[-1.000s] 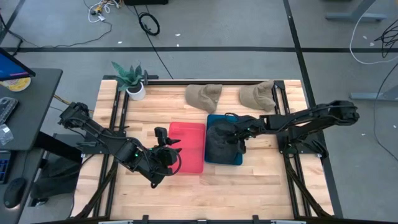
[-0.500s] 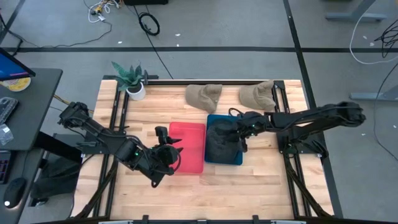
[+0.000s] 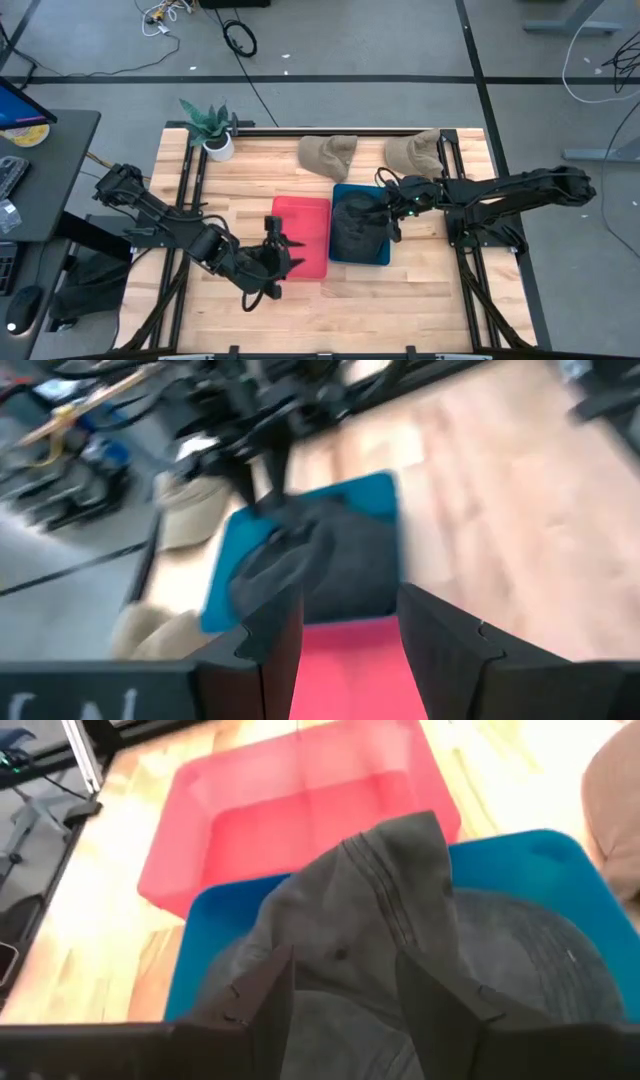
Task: Pick & Place hat
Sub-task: Put the right brown cap into the red bin
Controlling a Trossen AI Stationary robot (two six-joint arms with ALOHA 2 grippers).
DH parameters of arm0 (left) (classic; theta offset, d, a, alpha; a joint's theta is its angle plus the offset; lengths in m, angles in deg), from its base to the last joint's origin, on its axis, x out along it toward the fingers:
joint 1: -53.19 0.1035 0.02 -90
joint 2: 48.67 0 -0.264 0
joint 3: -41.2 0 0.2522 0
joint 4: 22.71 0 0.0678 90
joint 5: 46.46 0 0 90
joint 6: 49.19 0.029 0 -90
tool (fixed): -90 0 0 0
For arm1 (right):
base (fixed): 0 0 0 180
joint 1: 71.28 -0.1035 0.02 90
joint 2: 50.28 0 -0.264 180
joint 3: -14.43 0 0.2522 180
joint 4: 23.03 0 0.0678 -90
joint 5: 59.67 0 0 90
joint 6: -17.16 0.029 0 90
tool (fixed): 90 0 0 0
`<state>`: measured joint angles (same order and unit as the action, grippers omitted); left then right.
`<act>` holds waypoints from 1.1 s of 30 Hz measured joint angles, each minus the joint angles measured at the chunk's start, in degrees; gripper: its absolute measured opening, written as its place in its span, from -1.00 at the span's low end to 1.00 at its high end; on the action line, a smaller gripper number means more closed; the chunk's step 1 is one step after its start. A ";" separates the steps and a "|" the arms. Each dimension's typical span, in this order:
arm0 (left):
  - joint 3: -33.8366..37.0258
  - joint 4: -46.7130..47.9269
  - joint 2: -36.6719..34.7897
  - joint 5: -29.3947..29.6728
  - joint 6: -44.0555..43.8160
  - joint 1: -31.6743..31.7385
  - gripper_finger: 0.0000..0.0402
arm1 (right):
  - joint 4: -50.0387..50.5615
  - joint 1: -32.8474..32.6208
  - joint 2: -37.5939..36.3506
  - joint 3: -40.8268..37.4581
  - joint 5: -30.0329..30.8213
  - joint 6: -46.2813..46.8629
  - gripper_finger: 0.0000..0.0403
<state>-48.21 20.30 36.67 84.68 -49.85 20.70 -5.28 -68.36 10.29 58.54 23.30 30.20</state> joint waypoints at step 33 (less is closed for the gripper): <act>3.03 -8.90 -0.65 -8.44 0.68 0.36 -0.16 | -18.08 4.04 -7.67 0.02 0.22 -12.15 -0.11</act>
<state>-45.18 11.39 36.02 76.24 -49.17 21.06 -23.36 -64.33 2.63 58.56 23.52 18.05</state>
